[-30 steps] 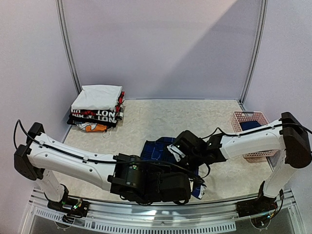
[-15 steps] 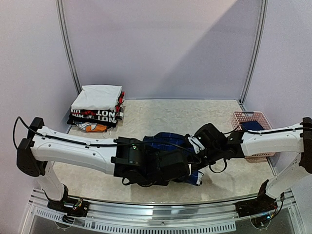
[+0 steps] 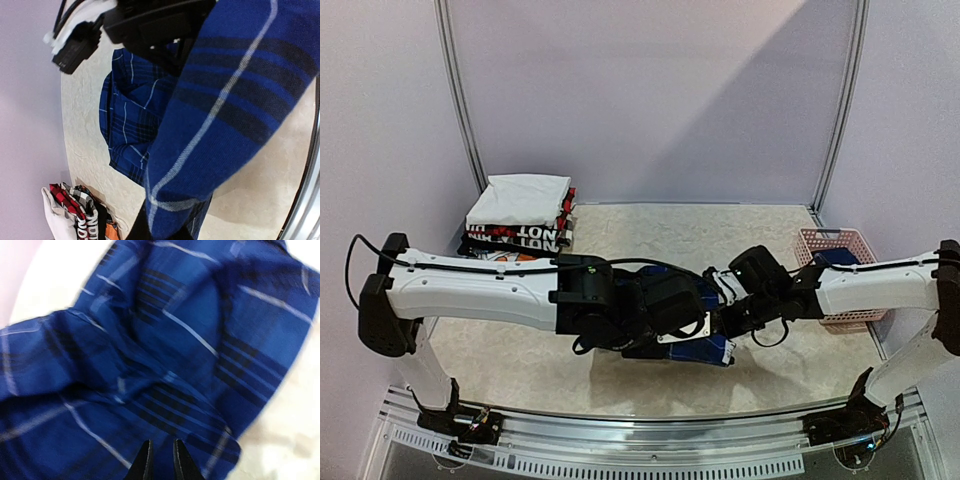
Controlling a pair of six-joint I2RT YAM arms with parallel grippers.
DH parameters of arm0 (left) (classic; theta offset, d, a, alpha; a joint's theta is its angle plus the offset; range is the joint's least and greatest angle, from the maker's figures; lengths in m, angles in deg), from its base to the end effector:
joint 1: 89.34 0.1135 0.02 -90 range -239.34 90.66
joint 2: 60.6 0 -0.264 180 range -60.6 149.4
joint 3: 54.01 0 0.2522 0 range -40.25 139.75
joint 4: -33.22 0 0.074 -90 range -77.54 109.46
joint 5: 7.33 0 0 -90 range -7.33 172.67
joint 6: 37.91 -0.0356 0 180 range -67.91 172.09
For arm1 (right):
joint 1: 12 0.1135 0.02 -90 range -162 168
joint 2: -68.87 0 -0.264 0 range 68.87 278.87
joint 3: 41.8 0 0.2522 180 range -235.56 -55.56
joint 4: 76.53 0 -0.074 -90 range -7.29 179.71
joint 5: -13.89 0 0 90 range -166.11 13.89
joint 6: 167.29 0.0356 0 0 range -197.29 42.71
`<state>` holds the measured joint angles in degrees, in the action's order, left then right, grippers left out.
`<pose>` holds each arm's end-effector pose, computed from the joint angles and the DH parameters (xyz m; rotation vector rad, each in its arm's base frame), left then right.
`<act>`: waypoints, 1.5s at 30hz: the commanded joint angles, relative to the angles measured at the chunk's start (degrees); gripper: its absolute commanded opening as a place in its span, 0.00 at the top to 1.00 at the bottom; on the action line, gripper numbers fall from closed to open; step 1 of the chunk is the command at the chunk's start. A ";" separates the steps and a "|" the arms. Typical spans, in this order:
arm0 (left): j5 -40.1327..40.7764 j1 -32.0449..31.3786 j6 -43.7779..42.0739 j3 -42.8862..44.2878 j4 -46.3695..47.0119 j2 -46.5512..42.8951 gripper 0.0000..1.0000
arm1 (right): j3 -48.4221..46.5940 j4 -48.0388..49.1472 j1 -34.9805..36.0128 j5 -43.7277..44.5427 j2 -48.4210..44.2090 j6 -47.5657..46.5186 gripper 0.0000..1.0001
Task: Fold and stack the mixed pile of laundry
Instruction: Fold the 2/3-rectangle-folded shirt at the center of the board.
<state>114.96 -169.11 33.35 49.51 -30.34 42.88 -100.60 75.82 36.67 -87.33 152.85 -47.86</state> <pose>0.0862 -0.3707 0.2772 1.7467 1.7250 0.3182 0.1839 0.2196 0.1820 -0.5300 2.6021 0.7647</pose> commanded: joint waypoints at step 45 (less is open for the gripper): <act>-14.59 14.49 -7.98 18.04 -0.57 13.82 1.00 | 11.15 1.50 4.86 -7.95 -8.43 4.17 0.94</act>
<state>103.47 -156.98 27.34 65.20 -32.74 54.35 -91.09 80.02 41.02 -97.67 148.31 -44.88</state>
